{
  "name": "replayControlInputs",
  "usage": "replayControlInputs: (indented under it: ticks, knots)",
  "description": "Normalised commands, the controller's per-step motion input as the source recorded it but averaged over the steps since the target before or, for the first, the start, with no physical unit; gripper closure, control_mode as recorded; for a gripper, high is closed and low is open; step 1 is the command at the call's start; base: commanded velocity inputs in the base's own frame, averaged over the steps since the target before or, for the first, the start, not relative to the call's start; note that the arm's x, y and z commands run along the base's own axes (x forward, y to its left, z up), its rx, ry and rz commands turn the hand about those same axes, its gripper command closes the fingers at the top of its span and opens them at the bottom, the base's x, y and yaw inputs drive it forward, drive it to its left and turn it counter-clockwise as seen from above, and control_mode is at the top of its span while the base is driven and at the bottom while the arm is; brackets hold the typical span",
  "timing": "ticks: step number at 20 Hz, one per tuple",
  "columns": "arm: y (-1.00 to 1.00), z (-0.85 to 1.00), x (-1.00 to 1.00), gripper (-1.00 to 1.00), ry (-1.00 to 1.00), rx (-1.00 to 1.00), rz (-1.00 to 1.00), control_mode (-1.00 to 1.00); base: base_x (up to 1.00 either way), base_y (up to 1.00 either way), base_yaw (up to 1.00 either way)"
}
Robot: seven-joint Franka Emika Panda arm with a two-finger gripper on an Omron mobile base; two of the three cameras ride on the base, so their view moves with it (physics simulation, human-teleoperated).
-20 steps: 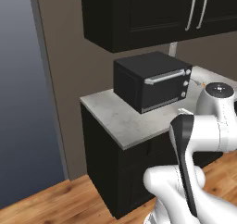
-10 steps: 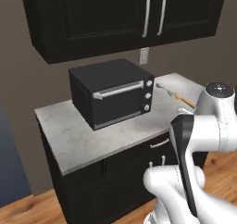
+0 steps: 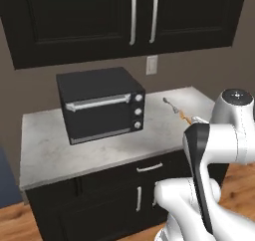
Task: Organize the utensils by type. Pick up the wooden spoons from the counter and place them in the open cabinet. Then pick up the metallic utensils from the counter and place them in the open drawer.
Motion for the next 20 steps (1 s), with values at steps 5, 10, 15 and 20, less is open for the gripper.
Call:
replayControlInputs:
  ticks: [5, 10, 15, 20]
  knots:
    - [0.00, 0.00, 0.00, -1.00, 0.00, 0.00, 0.00, 1.00, 0.25, -0.73, 0.39]
    - [0.00, 0.00, 0.00, -1.00, 0.00, 0.00, 0.00, 1.00, 0.24, -0.74, 0.32]
    - [0.00, 0.00, 0.00, -1.00, 0.00, 0.00, 0.00, 1.00, 0.39, -0.71, 0.26]
    - [0.00, 0.00, 0.00, -1.00, 0.00, 0.00, 0.00, 1.00, 0.56, -0.59, 0.16]
